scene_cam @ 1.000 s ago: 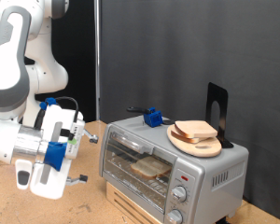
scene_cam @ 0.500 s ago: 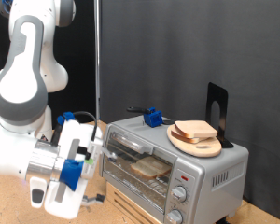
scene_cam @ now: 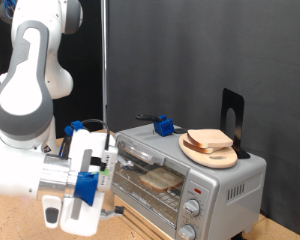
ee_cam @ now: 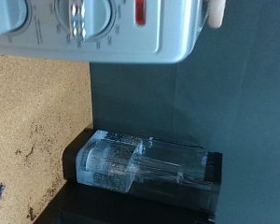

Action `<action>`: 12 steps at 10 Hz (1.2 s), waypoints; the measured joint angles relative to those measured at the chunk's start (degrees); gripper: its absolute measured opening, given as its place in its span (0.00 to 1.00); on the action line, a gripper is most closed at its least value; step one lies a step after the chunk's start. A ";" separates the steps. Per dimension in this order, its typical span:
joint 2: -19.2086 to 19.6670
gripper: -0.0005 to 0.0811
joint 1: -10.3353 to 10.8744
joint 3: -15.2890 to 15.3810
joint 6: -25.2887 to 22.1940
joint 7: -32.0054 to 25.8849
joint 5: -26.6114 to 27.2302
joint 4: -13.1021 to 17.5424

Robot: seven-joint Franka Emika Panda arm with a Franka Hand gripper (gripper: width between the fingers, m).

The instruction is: Make a piece of toast with the oven

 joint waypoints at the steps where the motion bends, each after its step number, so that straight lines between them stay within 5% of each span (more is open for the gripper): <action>1: 1.99 0.99 0.21 0.30 0.55 1.53 -0.10 2.85; 5: 10.22 0.99 0.75 1.89 1.09 5.90 -1.99 13.72; 7: 12.52 0.99 2.22 2.08 5.77 6.06 -1.65 15.47; 12: 15.32 0.99 -0.24 2.02 -3.69 4.08 -6.10 18.18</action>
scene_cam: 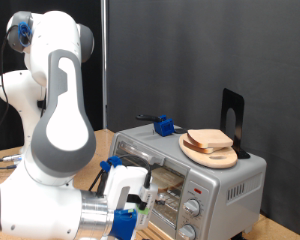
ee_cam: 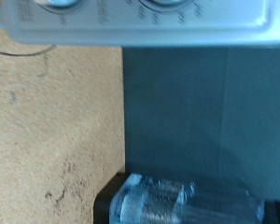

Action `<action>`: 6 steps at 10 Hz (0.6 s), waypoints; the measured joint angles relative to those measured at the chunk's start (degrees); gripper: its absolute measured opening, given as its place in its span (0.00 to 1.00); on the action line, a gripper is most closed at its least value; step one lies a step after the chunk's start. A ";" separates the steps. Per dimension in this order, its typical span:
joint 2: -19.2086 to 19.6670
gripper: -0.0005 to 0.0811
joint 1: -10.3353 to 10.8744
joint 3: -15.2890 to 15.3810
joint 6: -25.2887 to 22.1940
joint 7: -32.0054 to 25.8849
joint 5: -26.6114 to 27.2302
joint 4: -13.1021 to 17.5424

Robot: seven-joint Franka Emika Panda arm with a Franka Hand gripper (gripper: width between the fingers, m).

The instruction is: Make a piece of toast with the oven

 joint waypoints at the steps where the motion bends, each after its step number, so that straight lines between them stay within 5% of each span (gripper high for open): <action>1: 1.72 0.99 -0.25 -0.01 -0.24 -1.62 -0.35 1.45; 6: 7.30 0.99 -0.27 0.65 -1.30 -3.24 -0.27 6.01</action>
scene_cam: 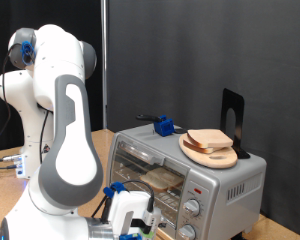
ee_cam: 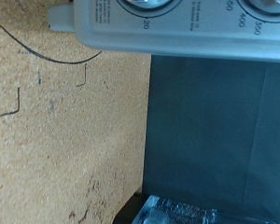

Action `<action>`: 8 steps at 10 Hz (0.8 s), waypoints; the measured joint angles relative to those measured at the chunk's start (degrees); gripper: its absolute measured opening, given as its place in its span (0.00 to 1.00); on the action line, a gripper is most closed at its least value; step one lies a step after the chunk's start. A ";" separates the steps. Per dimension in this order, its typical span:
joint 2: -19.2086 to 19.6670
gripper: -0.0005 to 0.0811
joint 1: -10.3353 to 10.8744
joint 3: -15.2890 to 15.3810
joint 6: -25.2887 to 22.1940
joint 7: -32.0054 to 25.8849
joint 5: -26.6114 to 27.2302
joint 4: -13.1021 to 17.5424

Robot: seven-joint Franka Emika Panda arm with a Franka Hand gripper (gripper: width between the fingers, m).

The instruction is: Make a piece of toast with the oven

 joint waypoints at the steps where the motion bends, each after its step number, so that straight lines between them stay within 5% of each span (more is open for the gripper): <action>1: 0.40 0.99 0.01 0.39 -0.26 -0.01 0.04 -0.01; 8: 1.61 0.99 1.26 4.08 0.69 -3.30 1.33 -1.73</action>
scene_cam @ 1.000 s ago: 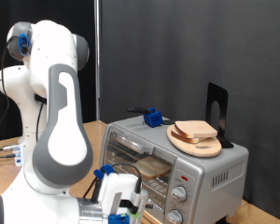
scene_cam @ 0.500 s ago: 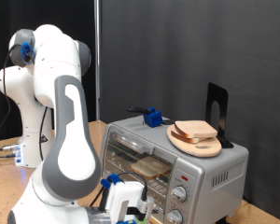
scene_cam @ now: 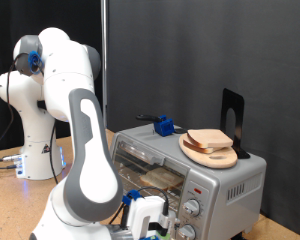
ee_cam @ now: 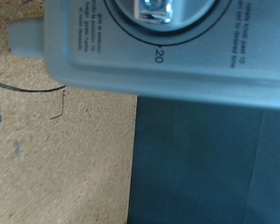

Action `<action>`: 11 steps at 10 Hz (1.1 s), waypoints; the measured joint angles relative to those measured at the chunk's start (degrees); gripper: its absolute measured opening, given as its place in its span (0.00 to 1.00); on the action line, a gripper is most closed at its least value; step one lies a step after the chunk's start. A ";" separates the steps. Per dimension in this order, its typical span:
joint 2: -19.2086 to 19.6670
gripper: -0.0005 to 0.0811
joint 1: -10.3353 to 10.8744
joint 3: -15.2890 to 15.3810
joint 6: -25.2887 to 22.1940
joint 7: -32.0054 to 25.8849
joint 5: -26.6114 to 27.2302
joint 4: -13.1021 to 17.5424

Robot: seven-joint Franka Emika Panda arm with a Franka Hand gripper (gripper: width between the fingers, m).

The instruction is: Make a piece of toast with the oven

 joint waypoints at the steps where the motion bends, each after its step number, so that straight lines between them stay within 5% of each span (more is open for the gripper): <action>1: -0.01 0.99 0.28 0.49 0.05 -0.35 0.18 -0.27; 9: -0.10 0.99 2.10 1.21 2.16 -1.50 2.66 -1.68; 10: -0.11 0.82 2.14 1.21 2.17 -1.49 2.79 -1.68; 11: -0.35 0.82 2.13 1.22 1.82 -1.43 2.94 -1.73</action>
